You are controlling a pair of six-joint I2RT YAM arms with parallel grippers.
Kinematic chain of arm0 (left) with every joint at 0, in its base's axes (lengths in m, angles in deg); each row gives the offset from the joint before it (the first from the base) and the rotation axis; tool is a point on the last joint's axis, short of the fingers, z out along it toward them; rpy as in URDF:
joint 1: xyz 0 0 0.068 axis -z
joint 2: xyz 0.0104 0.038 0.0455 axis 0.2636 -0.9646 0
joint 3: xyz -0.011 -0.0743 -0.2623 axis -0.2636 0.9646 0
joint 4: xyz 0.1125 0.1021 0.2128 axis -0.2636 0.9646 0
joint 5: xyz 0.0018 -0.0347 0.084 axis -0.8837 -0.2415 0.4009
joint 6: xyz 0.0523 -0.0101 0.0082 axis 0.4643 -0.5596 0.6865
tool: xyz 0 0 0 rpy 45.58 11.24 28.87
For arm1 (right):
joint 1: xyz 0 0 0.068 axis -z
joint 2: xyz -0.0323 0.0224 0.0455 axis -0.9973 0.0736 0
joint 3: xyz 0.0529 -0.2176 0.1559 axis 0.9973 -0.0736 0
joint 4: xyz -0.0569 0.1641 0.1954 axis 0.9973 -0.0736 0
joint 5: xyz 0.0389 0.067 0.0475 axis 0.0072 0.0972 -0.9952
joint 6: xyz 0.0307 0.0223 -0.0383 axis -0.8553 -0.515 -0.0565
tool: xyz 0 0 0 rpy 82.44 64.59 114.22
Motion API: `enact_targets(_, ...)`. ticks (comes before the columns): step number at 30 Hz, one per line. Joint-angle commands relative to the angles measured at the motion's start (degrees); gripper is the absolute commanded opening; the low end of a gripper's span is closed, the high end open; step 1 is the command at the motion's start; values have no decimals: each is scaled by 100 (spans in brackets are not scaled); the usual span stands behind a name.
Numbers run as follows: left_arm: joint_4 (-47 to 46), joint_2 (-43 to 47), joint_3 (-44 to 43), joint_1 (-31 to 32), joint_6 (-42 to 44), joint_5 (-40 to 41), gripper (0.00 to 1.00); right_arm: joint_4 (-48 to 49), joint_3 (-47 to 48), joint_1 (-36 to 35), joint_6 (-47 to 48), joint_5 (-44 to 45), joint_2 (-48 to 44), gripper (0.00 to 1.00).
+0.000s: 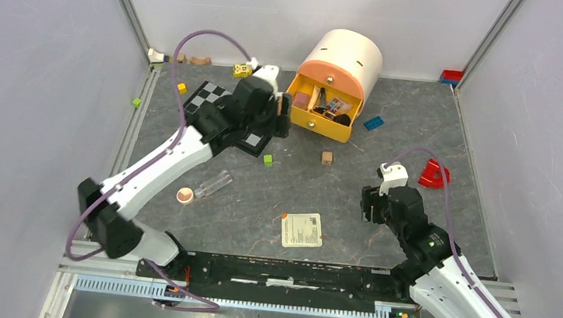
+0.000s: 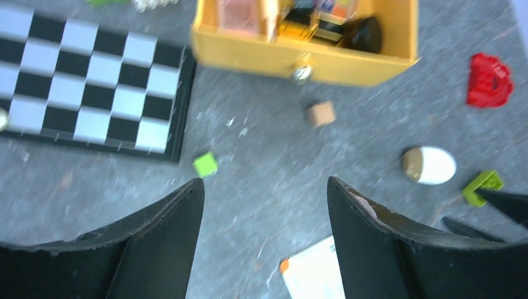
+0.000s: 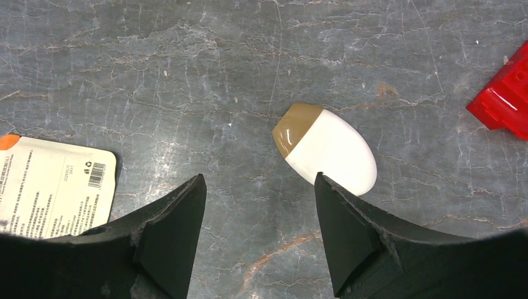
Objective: Organize the makeup
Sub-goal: Pick up the makeup from the center of the board.
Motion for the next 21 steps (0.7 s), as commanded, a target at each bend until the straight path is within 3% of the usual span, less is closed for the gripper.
enact_targets(1, 141, 1227, 1060, -78, -697, 749, 79, 181, 46, -18, -61, 22, -81, 71)
enact_targets(5, 701, 2085, 1643, -231, -938, 1210, 80, 194, 41, -22, -41, -6, -74, 71)
enact_targets(12, 1451, 2807, 1915, -909, -1107, 1501, 82, 290, -43, -21, -7, -91, -52, 71)
enact_targets(15, 1581, 2854, 2169, -1502, -1444, 1126, 83, 326, -73, -17, 1, -109, -16, 71)
enact_targets(21, 1394, 2623, 3303, -3361, -2243, -374, 83, 357, -81, -21, 50, -156, 41, 71)
